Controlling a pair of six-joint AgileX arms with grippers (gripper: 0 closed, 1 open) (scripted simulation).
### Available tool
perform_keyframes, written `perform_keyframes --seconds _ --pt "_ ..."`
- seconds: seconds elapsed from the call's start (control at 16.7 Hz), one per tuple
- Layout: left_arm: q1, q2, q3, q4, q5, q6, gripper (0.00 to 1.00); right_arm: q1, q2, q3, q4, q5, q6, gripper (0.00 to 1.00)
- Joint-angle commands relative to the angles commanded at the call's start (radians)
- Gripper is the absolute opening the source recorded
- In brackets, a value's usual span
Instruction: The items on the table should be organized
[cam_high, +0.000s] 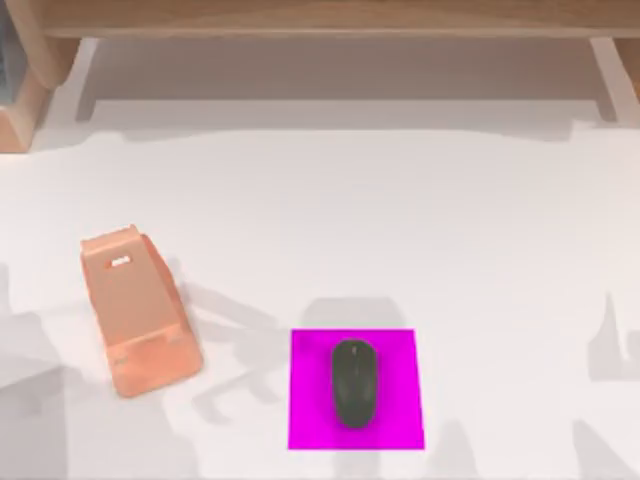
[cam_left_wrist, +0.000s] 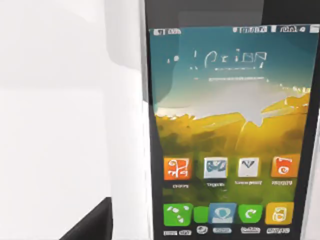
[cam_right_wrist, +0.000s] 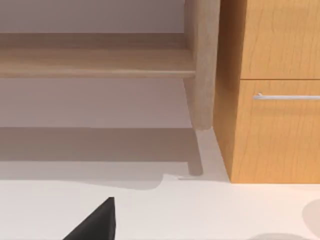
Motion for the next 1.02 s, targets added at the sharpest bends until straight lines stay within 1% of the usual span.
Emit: perform_keyframes --seconds 0.48,0.66,0.9,1.02 --pt "0.006 0.007 -0.017 0.016 0.000 -0.009 1.00 0.000 0.000 0.000 0.000 0.000 0.000 1.00" --pt "0.009 0.050 -0.063 0.108 0.000 -0.008 1.00 0.000 0.000 0.000 0.000 0.000 0.000 1.00" --pt "0.013 0.128 -0.145 0.274 0.000 -0.003 1.00 0.000 0.000 0.000 0.000 0.000 0.000 1.00" --pt "0.014 0.155 -0.173 0.326 0.000 -0.001 1.00 0.000 0.000 0.000 0.000 0.000 0.000 1.00"
